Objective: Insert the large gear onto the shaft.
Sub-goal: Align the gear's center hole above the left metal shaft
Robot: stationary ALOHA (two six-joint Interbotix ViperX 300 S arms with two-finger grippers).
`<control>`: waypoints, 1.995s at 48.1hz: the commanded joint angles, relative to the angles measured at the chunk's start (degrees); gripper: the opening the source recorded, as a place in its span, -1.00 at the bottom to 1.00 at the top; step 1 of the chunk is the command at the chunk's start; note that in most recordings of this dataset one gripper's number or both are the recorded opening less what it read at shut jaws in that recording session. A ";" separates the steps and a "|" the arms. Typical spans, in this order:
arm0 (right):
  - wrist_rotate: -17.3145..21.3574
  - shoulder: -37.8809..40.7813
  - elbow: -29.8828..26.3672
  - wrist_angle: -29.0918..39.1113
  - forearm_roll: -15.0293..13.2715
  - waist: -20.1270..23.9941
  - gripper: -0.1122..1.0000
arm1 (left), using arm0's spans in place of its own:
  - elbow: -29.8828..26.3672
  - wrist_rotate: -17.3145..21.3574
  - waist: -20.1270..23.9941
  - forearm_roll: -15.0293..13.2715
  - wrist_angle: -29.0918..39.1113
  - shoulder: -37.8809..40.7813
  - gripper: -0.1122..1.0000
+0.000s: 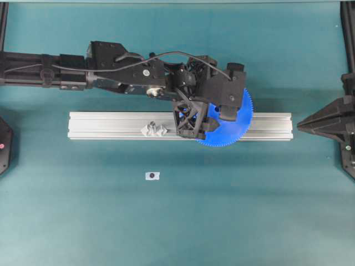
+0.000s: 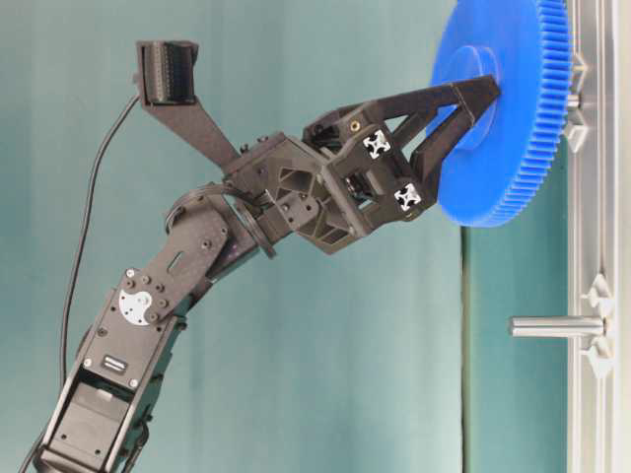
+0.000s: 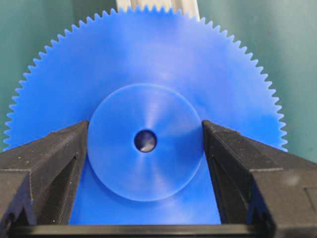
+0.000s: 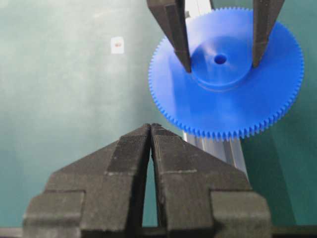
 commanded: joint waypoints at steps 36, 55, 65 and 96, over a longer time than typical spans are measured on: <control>0.53 -0.88 -0.44 -0.53 -0.09 -0.35 -0.58 | 0.79 -2.81 -0.79 0.18 4.66 -1.05 0.82; 0.53 -0.88 -0.53 -0.53 -0.09 -0.53 -0.58 | 1.93 -3.34 -1.14 0.18 5.45 -2.55 0.82; 0.53 -0.88 -0.44 -0.53 -0.09 -0.70 -0.58 | 1.49 -2.90 -2.11 0.18 5.98 -2.29 0.82; 0.53 -0.88 -0.35 -0.62 -0.09 -1.58 -0.58 | -3.60 -2.64 -0.44 0.18 6.42 -0.18 0.82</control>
